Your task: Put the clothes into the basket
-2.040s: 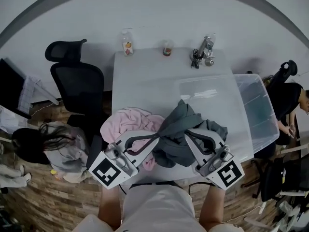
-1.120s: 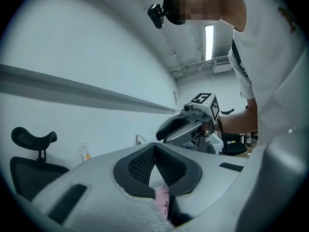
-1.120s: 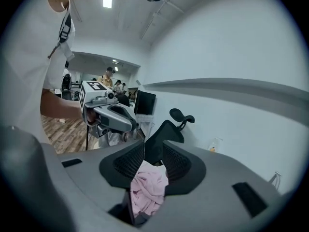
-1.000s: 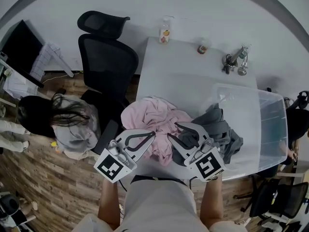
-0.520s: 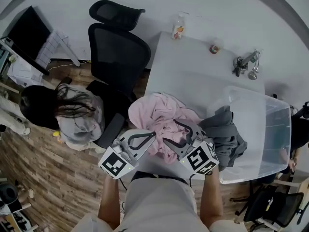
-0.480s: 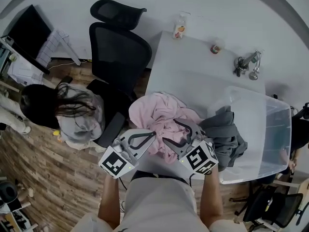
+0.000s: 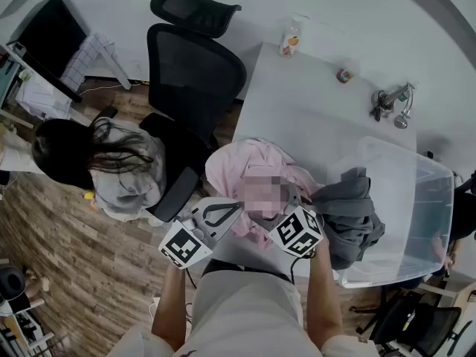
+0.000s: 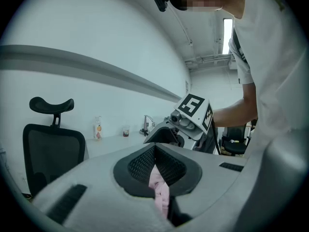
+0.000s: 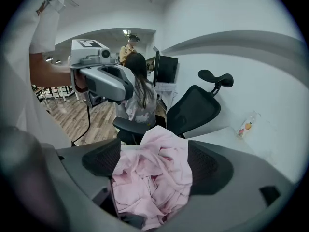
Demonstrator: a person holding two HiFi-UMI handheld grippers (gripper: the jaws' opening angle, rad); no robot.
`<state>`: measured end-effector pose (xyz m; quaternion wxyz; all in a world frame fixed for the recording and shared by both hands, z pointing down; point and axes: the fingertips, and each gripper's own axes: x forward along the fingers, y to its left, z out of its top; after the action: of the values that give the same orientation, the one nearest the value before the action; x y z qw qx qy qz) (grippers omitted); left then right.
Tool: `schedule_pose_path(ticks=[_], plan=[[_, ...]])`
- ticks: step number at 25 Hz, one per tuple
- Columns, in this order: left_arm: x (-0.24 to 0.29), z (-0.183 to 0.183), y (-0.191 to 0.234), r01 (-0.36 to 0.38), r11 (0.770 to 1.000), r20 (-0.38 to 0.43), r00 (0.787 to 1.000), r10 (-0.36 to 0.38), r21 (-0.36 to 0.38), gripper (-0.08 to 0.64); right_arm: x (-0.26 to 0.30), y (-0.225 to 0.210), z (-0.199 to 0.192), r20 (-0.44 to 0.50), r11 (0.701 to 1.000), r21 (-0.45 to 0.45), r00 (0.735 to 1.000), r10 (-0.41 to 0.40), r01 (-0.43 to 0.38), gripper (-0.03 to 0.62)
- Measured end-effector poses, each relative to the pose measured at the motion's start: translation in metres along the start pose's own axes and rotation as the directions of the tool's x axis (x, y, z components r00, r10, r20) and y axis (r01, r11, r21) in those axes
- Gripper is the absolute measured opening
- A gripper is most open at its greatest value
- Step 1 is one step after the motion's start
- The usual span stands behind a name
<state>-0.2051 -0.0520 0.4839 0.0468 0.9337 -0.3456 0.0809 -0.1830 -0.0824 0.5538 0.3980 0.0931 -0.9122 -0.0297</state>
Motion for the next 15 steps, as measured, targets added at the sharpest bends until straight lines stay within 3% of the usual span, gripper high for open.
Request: schedule_pose_path(ticks=[2,9,15], plan=[[0.002,-0.006,0.001,-0.005,1.0,-0.007,1.0,0.005,-0.026,0.003,0.011,0.001,-0.009,-0.02,1.0,0.004,1.0,0.01,-0.009,0.455],[0.007,-0.033,0.003,0.007,1.0,-0.077,0.997,-0.008,-0.013,0.003,0.044,0.005,-0.03,-0.047,0.998,0.033,0.998,0.05,-0.049,0.567],[0.011,-0.048,0.001,0.022,1.0,-0.127,0.992,-0.023,-0.008,0.003,0.073,0.0,-0.051,-0.086,0.998,0.046,0.995,0.055,-0.051,0.577]])
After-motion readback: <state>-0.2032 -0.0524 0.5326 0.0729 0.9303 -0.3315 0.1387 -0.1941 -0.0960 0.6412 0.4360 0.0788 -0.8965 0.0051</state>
